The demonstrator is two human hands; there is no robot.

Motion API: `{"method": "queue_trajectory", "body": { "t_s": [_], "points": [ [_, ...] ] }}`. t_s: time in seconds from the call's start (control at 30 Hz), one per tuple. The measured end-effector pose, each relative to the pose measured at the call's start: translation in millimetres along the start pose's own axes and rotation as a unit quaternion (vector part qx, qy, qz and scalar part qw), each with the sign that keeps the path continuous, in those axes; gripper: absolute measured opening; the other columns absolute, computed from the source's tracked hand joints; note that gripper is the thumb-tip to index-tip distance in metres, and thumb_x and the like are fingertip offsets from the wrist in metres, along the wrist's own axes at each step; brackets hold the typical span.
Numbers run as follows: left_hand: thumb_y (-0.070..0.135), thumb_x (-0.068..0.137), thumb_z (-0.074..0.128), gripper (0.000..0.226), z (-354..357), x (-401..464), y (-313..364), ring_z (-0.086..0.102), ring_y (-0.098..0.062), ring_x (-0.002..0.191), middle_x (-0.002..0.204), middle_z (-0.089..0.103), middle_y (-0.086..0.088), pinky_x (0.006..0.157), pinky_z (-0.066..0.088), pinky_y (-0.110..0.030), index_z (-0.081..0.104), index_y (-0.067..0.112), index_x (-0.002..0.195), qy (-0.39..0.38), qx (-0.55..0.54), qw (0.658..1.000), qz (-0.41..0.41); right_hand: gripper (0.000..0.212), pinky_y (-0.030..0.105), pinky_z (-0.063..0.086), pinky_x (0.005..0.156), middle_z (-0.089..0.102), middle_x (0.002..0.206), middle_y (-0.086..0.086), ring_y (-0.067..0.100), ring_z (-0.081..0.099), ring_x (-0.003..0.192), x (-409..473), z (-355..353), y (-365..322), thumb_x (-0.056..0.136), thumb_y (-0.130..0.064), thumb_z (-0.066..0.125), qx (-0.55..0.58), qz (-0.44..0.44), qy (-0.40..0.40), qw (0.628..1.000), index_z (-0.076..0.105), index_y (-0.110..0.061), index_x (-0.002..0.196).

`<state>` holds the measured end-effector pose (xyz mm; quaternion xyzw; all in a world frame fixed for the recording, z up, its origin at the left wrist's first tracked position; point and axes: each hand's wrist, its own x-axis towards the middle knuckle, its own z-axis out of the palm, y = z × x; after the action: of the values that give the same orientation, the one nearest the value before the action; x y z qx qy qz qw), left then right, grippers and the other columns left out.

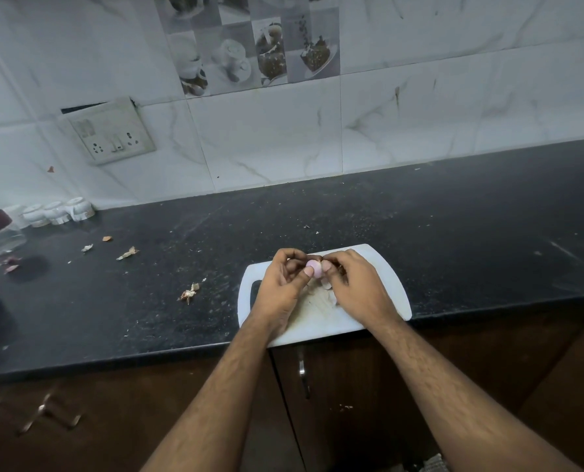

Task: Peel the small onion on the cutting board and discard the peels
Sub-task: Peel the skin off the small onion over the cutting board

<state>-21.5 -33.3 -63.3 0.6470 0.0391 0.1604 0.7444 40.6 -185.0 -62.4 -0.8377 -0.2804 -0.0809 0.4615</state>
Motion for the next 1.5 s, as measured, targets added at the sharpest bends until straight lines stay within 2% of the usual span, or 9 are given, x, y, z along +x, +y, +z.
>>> {"method": "queue_trajectory", "body": {
  "t_s": [0.13,0.3,0.53,0.8,0.87,1.0,1.17,1.33,1.5],
  "points": [
    [-0.004,0.097,0.064,0.024,2.4,-1.4,1.6,0.076,-0.019,0.095,0.110,0.078,-0.017,0.087,0.060,-0.026,0.053,0.001,0.118,-0.031,-0.005,1.000,0.001,0.016,0.026,0.060,0.061,0.069,0.086,-0.012,0.007,0.070,0.067,-2.9,-2.9,-3.4,0.100,-0.038,0.061,0.048,0.038,0.001,0.998,0.067,-0.023,0.102],
    [-0.009,0.095,0.064,0.024,4.2,-1.6,1.5,0.076,-0.023,0.098,0.112,0.079,-0.018,0.093,0.061,-0.032,0.058,0.003,0.114,-0.033,0.010,0.999,-0.005,0.006,0.033,0.063,0.051,0.069,0.086,-0.002,0.013,0.069,0.078,-2.4,-7.4,-3.0,0.101,-0.022,0.062,0.107,0.037,-0.013,0.993,0.066,-0.019,0.100],
    [-0.014,0.077,0.081,0.048,2.9,-2.3,1.1,0.076,-0.024,0.103,0.116,0.076,-0.022,0.089,0.061,-0.028,0.061,-0.004,0.119,-0.032,0.032,0.999,-0.004,0.009,0.043,0.059,0.071,0.067,0.084,-0.009,0.011,0.065,0.068,0.0,-4.8,1.1,0.100,-0.023,0.057,0.023,-0.021,-0.050,0.998,0.058,-0.031,0.096],
    [-0.014,0.076,0.081,0.043,2.0,-1.8,-1.6,0.076,-0.024,0.103,0.111,0.078,-0.017,0.093,0.062,-0.033,0.067,-0.003,0.115,-0.002,0.057,0.998,0.003,0.023,0.032,0.048,0.077,0.064,0.089,-0.015,0.002,0.045,0.095,1.1,-0.8,5.6,0.101,-0.018,0.052,-0.034,-0.050,-0.084,0.995,0.056,-0.036,0.088],
    [-0.012,0.078,0.082,0.040,2.2,-1.8,-0.8,0.075,-0.023,0.101,0.111,0.077,-0.017,0.088,0.063,-0.030,0.068,-0.002,0.114,0.038,0.047,0.998,0.005,0.021,0.028,0.057,0.069,0.062,0.094,-0.007,0.005,0.050,0.093,1.9,-0.9,6.7,0.103,-0.016,0.049,-0.013,-0.020,-0.065,0.998,0.058,-0.033,0.094],
    [0.001,0.085,0.081,0.029,2.2,-1.7,1.1,0.076,-0.016,0.094,0.109,0.079,-0.011,0.077,0.060,-0.022,0.074,0.007,0.112,0.070,0.032,0.997,0.009,0.024,0.004,0.046,0.053,0.066,0.101,0.003,0.003,0.059,0.080,4.1,-2.8,5.9,0.106,-0.015,0.041,0.003,0.073,0.025,0.997,0.063,-0.021,0.104],
    [-0.002,0.090,0.075,0.031,8.0,-6.0,6.8,0.078,-0.013,0.091,0.109,0.080,-0.011,0.078,0.060,-0.021,0.072,0.000,0.121,0.031,0.011,0.999,0.005,0.031,0.032,0.061,0.049,0.064,0.079,-0.001,0.011,0.067,0.065,-0.4,-3.2,-1.9,0.104,-0.046,0.050,0.053,0.043,0.004,0.998,0.065,-0.022,0.092],
    [-0.016,0.077,0.079,0.042,9.0,-6.7,7.1,0.078,-0.019,0.101,0.106,0.081,-0.008,0.087,0.062,-0.027,0.074,0.003,0.115,0.001,0.018,1.000,0.015,0.017,0.033,0.061,0.047,0.060,0.088,0.005,0.015,0.063,0.081,-0.8,-5.9,-2.9,0.099,-0.036,0.063,0.081,0.031,-0.011,0.996,0.063,-0.019,0.098],
    [-0.016,0.076,0.080,0.051,7.5,-4.4,2.6,0.075,-0.025,0.111,0.114,0.079,-0.012,0.096,0.061,-0.035,0.072,0.010,0.119,0.009,0.046,0.999,0.026,0.005,0.042,0.062,0.065,0.060,0.092,-0.001,0.016,0.065,0.073,1.1,1.3,6.3,0.099,-0.032,0.061,0.029,0.017,-0.012,0.999,0.059,-0.030,0.095]
  ]
}}
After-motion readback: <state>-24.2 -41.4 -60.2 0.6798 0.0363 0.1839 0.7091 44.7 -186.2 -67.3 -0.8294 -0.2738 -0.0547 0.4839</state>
